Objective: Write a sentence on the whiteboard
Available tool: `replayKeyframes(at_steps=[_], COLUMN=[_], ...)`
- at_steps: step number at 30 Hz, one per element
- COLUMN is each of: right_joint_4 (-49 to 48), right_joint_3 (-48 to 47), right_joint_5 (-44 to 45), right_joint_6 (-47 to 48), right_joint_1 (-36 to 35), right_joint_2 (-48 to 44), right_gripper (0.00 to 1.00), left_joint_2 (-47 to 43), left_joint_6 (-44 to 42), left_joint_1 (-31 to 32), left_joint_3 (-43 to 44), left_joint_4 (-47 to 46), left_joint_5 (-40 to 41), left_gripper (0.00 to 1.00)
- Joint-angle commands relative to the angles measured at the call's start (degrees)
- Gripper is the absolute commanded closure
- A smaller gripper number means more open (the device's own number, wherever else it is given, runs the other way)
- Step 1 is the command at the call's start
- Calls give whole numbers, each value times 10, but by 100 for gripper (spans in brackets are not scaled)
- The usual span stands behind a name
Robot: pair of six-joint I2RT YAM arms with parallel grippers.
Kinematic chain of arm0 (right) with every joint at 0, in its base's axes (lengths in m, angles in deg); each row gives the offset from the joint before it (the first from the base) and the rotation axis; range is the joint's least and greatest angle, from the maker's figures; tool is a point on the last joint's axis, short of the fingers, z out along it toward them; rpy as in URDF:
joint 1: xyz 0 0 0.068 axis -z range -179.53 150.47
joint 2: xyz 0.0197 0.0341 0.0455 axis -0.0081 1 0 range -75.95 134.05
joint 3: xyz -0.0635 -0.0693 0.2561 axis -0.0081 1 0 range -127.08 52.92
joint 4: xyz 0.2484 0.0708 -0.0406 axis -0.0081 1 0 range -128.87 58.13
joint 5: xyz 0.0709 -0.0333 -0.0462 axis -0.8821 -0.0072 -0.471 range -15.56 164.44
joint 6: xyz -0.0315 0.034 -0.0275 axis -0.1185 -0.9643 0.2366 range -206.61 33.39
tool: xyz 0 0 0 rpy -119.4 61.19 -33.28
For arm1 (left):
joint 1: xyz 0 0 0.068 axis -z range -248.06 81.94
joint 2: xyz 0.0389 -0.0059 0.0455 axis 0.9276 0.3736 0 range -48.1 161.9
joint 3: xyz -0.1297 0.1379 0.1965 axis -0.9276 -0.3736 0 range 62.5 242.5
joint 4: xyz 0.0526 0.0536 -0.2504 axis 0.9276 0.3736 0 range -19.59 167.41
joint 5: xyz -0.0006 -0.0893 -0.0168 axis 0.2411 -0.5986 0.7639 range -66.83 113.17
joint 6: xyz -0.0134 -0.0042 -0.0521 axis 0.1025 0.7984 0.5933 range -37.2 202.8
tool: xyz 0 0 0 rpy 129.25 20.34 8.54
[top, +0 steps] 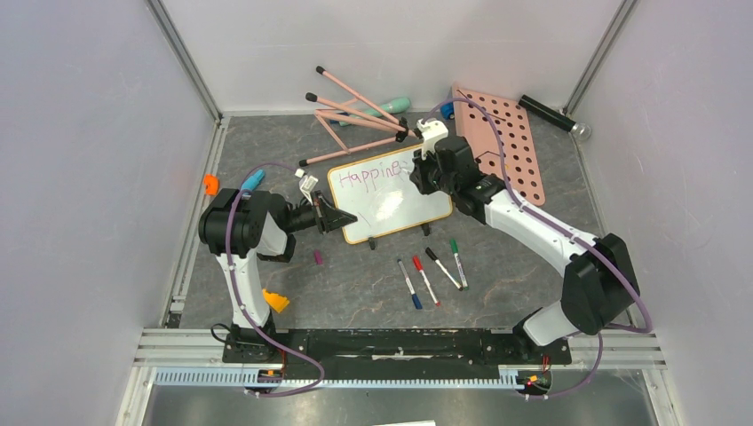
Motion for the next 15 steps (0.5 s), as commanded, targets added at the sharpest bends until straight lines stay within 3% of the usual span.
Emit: replayKeyframes(at_steps=[1,15], right_joint_4=[3,17], right_joint_3=[-2,15], right_joint_5=[54,24], right_joint_6=[9,13], right_joint_1=[2,2], right_joint_2=[-20,-28], right_gripper=[100,100], left_joint_2=[14,14], left_joint_6=[-111,-111], left_joint_1=[1,1], left_joint_3=[-11,-11], left_joint_4=[-23,-23], left_joint_5=[17,17], left_gripper=[93,93])
